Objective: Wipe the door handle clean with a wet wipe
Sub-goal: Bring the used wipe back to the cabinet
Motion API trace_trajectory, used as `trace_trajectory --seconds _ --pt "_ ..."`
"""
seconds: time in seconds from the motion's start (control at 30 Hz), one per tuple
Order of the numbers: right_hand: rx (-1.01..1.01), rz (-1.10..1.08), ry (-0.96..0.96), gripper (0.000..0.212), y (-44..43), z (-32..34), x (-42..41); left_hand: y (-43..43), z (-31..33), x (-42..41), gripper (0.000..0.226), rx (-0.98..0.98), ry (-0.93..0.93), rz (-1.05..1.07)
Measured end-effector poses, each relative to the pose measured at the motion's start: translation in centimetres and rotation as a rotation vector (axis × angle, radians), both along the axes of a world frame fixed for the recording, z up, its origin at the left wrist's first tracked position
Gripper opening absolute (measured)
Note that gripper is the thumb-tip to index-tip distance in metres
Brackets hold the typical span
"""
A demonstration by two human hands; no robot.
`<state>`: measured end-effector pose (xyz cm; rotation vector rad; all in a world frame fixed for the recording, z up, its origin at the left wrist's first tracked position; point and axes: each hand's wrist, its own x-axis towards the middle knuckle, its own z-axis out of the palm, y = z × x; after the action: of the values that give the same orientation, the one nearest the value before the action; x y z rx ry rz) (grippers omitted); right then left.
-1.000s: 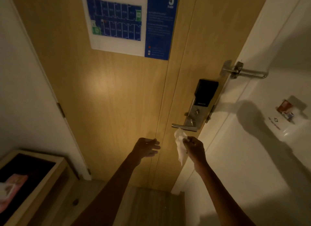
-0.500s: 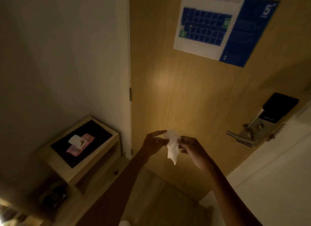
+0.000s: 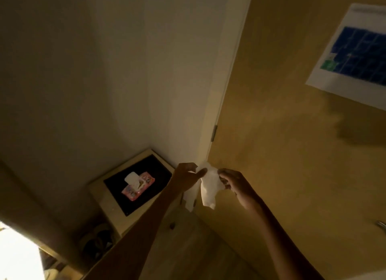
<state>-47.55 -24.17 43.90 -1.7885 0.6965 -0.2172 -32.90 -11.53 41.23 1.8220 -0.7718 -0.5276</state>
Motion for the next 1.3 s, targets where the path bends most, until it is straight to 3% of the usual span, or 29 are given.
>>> trace_trajectory --seconds 0.1,0.23,0.4,0.53,0.67,0.77,0.9,1.03,1.17,1.23,1.3 --pt "-0.008 0.061 -0.038 0.027 0.8 -0.3 4.5 1.2 -0.2 4.5 0.032 0.0 0.001 0.012" --pt "-0.027 0.053 -0.029 0.013 1.3 -1.1 10.4 2.7 -0.6 9.3 0.017 -0.073 0.138 -0.012" --pt "-0.01 0.053 -0.042 0.017 0.9 -2.5 15.9 3.6 -1.8 13.4 0.022 -0.111 0.162 -0.005" --pt "0.038 0.066 -0.028 0.008 -0.5 -4.1 19.9 3.0 -3.3 16.5 0.017 -0.08 0.221 0.071" --pt "0.055 0.163 0.007 0.012 -2.7 -5.4 23.3 1.9 -4.6 19.7 0.028 -0.017 0.162 0.171" --pt "0.122 0.209 0.017 0.013 -5.1 -6.2 26.0 0.7 -5.3 22.0 0.048 0.072 0.085 0.226" --pt "0.225 0.263 0.065 0.016 -7.8 -6.6 29.4 -1.2 -4.9 24.9 0.037 0.151 -0.062 0.199" --pt "0.325 0.349 0.131 0.049 -9.3 -6.8 33.0 -2.2 -5.1 26.9 0.036 0.167 -0.079 0.149" --pt "0.308 0.41 0.207 0.062 -9.4 -8.2 36.1 -2.5 -6.0 28.4 0.033 0.2 -0.068 0.189" --pt "0.273 0.48 0.281 0.085 -9.4 -9.1 37.3 -2.7 -6.2 29.1 0.027 0.227 -0.053 0.173" --pt "0.308 0.526 0.288 0.092 -9.5 -10.0 38.2 -2.8 -6.4 29.9 0.026 0.258 -0.032 0.133"
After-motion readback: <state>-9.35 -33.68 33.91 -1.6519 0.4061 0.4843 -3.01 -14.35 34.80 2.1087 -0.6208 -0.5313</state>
